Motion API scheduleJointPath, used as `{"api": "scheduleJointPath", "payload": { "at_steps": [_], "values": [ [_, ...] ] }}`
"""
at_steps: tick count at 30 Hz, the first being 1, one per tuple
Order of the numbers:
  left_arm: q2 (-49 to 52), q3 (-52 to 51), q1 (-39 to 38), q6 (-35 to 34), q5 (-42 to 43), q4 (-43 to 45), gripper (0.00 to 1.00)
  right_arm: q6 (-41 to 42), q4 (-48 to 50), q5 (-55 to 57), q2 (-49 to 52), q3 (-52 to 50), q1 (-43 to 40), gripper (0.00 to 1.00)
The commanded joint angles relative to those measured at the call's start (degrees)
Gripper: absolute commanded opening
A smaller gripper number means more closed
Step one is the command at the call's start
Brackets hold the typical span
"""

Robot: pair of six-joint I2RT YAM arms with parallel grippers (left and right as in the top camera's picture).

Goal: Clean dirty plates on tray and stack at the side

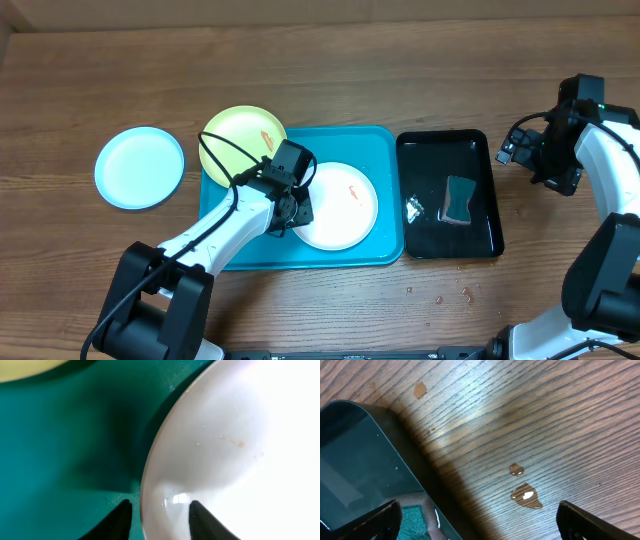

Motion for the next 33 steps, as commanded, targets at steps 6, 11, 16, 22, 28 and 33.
{"api": "scheduleJointPath", "payload": {
  "at_steps": [6,11,16,22,28,33],
  "values": [
    [-0.7,1.3,0.3,1.6,0.2,0.6,0.43,0.3,0.2,0.1,-0.7,0.8,-0.1,1.0],
    [-0.7,1.3,0.3,1.6,0.2,0.6,0.32,0.2,0.2,0.1,-0.7,0.8,-0.1,1.0],
    [-0.7,1.3,0.3,1.6,0.2,0.6,0.13,0.2,0.2,0.1,-0.7,0.8,-0.1,1.0],
    [-0.7,1.3,0.3,-2.3,-2.7,0.2,0.04,0.2,0.2,0.1,-0.7,0.8,-0.1,1.0],
    [-0.7,1.3,0.3,-13.4,-8.4,-2.0,0.04,0.2,0.2,0.1,-0.7,0.8,-0.1,1.0],
    [-0.9,1.3,0.3,-13.5,-8.5,-1.8,0.04,0.2,0.2,0.1,-0.7,0.8,-0.1,1.0]
  ]
}}
